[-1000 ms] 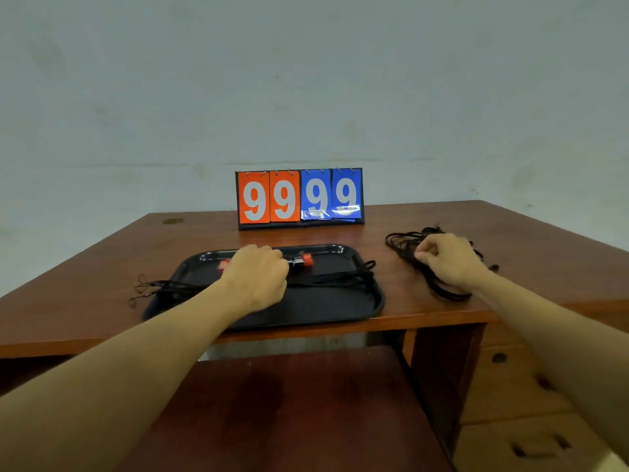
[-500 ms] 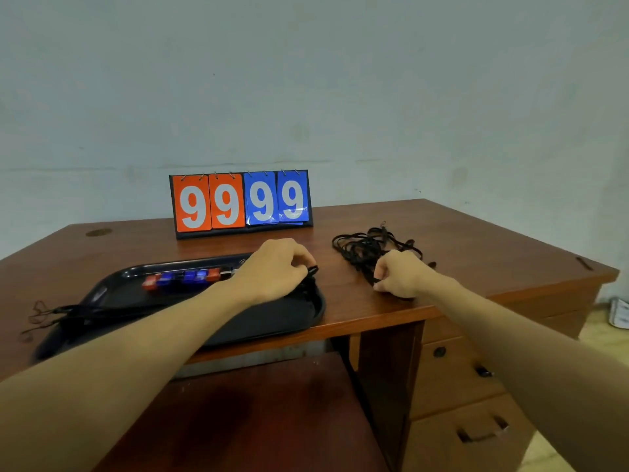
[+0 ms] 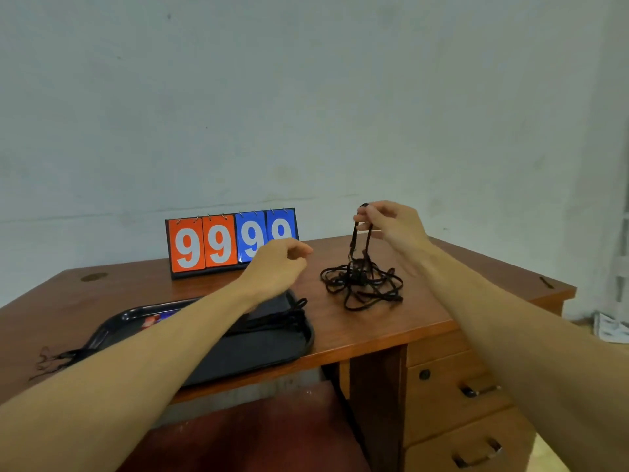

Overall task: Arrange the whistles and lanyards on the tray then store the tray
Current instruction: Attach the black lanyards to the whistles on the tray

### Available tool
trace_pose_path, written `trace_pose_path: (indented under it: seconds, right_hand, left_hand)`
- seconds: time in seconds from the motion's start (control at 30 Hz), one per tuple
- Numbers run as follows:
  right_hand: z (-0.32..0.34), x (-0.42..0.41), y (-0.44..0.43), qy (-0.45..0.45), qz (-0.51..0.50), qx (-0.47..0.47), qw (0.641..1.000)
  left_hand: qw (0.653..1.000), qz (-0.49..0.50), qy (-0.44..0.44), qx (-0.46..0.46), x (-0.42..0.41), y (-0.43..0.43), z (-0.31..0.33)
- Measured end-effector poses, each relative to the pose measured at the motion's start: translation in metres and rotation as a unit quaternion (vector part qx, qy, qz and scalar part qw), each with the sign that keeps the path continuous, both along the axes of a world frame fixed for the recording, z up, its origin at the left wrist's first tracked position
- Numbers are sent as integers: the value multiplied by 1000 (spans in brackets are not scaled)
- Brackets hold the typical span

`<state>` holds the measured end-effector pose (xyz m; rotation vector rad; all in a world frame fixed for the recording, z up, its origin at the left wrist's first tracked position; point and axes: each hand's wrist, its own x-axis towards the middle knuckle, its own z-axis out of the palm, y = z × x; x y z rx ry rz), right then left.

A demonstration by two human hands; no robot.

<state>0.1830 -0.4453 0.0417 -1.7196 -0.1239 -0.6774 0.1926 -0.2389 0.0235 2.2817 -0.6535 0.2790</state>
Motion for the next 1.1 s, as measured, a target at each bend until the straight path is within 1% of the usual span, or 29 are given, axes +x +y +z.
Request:
trace_pose_path:
  seconds: [0.07,0.27,0.37,0.47,0.6,0.67,0.77,0.8,0.9,0.97,1.03,1.1]
  right_hand:
    - [10,-7,0,5,27,35,999]
    - [28,-21,7,-1,135,66,989]
    - [32,-24,4,-9,163,79,983]
    - [33,-23,-4,-11,175,94,980]
    - [28,-20,-20,1,167,118,979]
    - [24,-15,-27,18,131,129,983]
    - [9,-1,-31,83,38,79,993]
    - [3,4,-31,107,23,57,992]
    - [-14,17,-28,145,43,24,988]
    - [-23,24,-26,150,64,-25,986]
    - [-32,34,-23,156,56,-83,983]
    - [-39,45,-21,141,21,-128,981]
  left_hand:
    - [1000,-10,8,-10,-3,-4,2]
    - [995,-92,44,-17,-4,-29,8]
    - [995,-98,22,6,-1,-49,16]
    - [998,-64,-28,11,10,-65,21]
    - [998,-38,-38,-11,23,-74,25]
    - [998,-36,-43,-10,30,-76,29]
    - [998,-31,-30,-51,44,-78,34]
    - [997,-30,-25,-67,49,-79,36]
    - [995,-28,-10,-100,59,-82,39]
    - [994,-25,-2,-110,66,-85,38]
    - [994,-23,6,-111,74,-87,36]
    - [994,-18,7,-110,83,-87,35]
